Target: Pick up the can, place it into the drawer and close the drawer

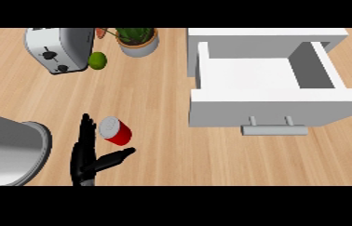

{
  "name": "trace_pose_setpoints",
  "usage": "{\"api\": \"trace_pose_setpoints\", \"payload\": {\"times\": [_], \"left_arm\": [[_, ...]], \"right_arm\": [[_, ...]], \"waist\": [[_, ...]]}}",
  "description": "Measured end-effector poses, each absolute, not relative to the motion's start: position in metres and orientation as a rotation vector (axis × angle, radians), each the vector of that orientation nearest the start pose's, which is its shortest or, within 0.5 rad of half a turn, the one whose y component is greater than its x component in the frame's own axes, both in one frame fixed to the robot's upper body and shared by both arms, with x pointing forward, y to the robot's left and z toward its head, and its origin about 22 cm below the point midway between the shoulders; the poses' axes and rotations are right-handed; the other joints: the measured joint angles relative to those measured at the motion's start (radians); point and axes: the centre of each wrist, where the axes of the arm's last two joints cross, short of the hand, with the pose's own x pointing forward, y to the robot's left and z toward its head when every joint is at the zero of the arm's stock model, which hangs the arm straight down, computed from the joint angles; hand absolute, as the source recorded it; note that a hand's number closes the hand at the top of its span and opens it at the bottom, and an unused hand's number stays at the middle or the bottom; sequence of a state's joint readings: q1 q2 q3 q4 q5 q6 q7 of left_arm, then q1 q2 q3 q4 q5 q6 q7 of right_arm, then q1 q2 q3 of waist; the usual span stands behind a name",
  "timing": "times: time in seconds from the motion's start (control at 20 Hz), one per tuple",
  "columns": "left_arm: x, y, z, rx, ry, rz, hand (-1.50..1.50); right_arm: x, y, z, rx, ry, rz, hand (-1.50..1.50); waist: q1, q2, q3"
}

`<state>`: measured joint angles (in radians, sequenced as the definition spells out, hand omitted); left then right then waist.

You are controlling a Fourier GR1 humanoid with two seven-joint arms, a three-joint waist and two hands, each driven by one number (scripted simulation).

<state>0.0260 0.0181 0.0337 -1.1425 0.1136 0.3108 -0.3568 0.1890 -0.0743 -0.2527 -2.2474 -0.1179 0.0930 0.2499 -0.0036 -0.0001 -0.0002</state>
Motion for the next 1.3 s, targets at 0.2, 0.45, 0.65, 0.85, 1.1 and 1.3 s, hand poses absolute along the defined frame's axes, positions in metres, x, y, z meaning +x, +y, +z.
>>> {"api": "trace_pose_setpoints", "payload": {"times": [0.2,0.45,0.65,0.85,1.1,1.3], "left_arm": [[0.217,0.243,-0.125,0.315,-1.435,0.273,-1.5],[0.224,0.251,-0.134,0.306,-1.446,0.266,-1.5],[0.238,0.253,-0.134,0.283,-1.466,0.252,-1.5],[0.252,0.25,-0.137,0.222,-1.472,0.21,-1.5],[0.263,0.245,-0.135,0.143,-1.485,0.184,1.5],[0.273,0.239,-0.132,0.084,-1.504,0.174,1.5]], "right_arm": [[0.162,-0.297,0.132,-0.207,-1.829,-0.055,-1.5],[0.165,-0.295,0.135,-0.208,-1.833,-0.058,-1.5],[0.162,-0.3,0.139,-0.212,-1.841,-0.054,-1.5],[0.158,-0.302,0.138,-0.214,-1.843,-0.052,-1.5],[0.164,-0.303,0.136,-0.221,-1.844,-0.057,-1.5],[0.17,-0.3,0.134,-0.222,-1.851,-0.069,-1.5]], "waist": [[0.0,0.0,0.0],[0.0,0.0,0.0],[-0.001,0.0,0.0],[-0.004,0.001,0.0],[-0.003,0.001,0.0],[-0.002,0.001,0.0]]}}
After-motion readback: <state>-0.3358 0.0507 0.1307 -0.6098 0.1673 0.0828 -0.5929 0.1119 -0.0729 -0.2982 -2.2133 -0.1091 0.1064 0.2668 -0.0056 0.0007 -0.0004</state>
